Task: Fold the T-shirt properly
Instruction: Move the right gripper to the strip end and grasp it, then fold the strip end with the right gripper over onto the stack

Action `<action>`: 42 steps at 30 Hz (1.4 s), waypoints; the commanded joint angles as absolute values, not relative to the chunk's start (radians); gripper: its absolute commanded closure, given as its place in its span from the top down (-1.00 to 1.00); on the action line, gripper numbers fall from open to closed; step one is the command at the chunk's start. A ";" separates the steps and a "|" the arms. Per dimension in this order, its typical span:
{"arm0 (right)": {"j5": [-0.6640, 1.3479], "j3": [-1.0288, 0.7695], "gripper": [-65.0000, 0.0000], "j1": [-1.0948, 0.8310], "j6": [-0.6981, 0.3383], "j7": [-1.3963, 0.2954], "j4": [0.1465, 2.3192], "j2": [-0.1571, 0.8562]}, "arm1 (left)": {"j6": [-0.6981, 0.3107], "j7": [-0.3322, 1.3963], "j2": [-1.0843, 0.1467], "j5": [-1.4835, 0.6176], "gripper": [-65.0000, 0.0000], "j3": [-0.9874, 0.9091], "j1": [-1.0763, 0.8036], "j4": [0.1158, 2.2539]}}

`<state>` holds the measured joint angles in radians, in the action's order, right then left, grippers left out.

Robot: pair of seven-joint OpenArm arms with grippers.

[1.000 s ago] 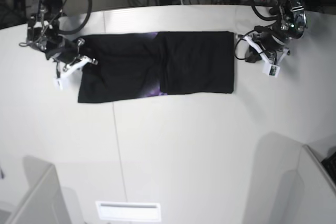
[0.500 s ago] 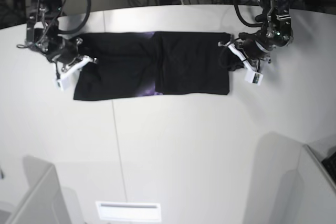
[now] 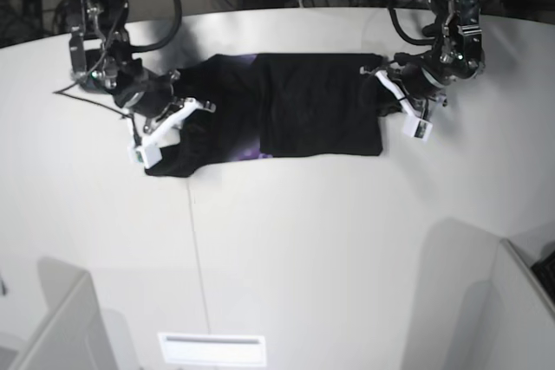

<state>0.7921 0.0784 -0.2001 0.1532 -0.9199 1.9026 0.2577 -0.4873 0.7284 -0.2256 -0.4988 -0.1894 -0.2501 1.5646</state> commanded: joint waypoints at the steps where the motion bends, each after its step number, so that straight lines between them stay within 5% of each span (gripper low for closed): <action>1: 0.806 0.093 -1.00 -0.189 0.159 -0.909 1.933 0.266 | -0.483 0.753 -0.237 -0.479 -1.00 -0.193 -0.255 1.572; 20: 0.808 0.208 -1.00 -0.191 0.160 -0.905 2.011 0.156 | -0.483 0.753 -0.237 -0.479 -1.00 -0.189 -0.285 1.573; 42: 0.906 0.278 -1.00 -0.189 0.159 -0.819 2.028 0.151 | -0.483 0.753 -0.239 -0.479 -1.00 -0.191 -0.289 1.573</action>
<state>0.8848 0.2771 -0.1978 0.1684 -0.8371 2.0075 0.1505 -0.4873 0.7063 -0.2306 -0.5060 -0.1909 -0.2802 1.5707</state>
